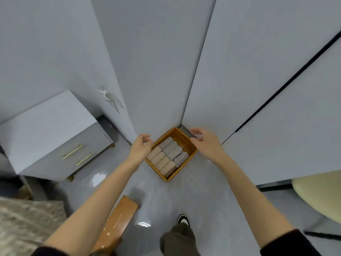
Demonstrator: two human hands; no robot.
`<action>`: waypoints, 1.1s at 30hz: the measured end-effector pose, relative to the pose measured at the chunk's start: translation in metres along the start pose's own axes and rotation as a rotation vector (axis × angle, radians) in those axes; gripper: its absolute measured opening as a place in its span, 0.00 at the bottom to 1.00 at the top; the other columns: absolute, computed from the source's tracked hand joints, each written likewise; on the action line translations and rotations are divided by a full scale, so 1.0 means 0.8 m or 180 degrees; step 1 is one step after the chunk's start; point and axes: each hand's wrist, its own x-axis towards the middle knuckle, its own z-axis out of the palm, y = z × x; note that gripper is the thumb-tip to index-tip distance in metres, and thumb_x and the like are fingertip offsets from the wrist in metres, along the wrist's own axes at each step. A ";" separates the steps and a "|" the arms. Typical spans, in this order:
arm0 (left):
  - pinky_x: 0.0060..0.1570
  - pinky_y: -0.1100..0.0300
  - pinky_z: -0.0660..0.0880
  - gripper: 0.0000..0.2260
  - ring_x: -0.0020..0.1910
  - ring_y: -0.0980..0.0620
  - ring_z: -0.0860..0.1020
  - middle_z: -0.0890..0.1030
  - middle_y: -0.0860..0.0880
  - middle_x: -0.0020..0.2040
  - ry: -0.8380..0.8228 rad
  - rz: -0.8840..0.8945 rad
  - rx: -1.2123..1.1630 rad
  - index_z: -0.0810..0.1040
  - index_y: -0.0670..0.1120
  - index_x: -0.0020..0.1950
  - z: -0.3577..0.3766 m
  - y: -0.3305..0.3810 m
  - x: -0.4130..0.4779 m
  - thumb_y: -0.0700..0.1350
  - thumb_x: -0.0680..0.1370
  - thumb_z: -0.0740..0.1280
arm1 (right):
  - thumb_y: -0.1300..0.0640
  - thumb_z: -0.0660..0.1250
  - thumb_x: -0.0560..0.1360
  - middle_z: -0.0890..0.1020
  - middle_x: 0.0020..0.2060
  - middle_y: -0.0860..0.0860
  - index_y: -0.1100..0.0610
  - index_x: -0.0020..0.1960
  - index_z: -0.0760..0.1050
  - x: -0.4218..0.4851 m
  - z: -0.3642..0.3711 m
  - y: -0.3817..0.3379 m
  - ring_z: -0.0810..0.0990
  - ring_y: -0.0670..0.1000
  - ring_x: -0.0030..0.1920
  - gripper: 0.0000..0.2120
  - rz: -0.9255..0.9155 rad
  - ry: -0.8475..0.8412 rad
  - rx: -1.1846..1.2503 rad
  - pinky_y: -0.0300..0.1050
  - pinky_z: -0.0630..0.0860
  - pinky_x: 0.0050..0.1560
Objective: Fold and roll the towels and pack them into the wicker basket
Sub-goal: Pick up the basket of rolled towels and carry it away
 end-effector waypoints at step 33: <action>0.67 0.44 0.66 0.31 0.72 0.42 0.64 0.60 0.44 0.76 0.0819 -0.2235 -0.1177 0.48 0.53 0.79 0.218 -0.375 0.390 0.49 0.81 0.62 | 0.61 0.59 0.79 0.69 0.69 0.55 0.54 0.72 0.65 0.429 0.262 0.404 0.68 0.54 0.68 0.21 0.0808 -0.0409 -0.0450 0.52 0.67 0.69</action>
